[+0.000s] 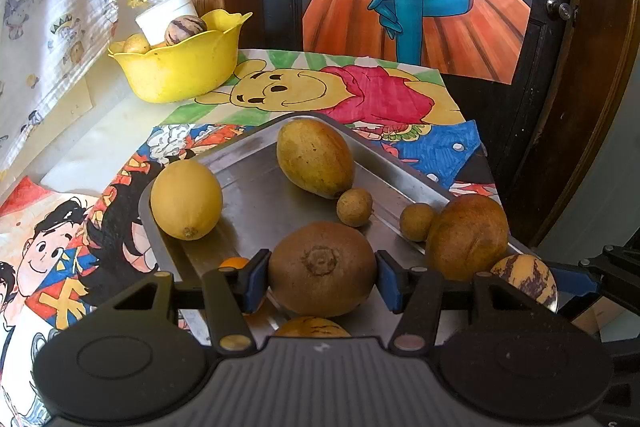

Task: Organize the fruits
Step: 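Lower the kiwi and pepino into the tray while both tools open, then lift both open tools up and back away from the tray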

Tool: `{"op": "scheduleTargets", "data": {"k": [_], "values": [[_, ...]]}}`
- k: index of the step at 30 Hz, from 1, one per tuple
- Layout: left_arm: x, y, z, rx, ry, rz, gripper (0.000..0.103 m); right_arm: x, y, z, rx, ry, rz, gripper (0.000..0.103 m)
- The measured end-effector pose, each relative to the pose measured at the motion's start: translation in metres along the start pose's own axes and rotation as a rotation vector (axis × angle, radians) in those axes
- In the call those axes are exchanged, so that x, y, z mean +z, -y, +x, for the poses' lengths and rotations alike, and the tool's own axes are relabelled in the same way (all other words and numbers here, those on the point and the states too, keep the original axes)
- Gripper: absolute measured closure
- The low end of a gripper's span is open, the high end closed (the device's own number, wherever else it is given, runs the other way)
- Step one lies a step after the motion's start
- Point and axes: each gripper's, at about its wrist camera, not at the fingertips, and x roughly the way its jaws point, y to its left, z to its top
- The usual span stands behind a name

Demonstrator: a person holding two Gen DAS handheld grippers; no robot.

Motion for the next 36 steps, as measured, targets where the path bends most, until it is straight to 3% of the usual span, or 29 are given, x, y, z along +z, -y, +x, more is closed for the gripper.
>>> {"op": "scheduleTargets", "data": {"k": [18,32,36], "values": [[-0.001,-0.001,-0.006,-0.008,0.007,-0.033,0.042,0.000,0.002,0.000,-0.003,-0.005,0.011,0.049],[0.003,-0.005,-0.027,0.027,0.070,-0.051,0.023,-0.001,-0.001,-0.007,-0.009,0.008,0.024,0.038],[0.003,-0.006,-0.032,0.038,0.089,-0.055,0.017,0.000,-0.002,-0.011,-0.011,0.020,0.030,0.030]]}}
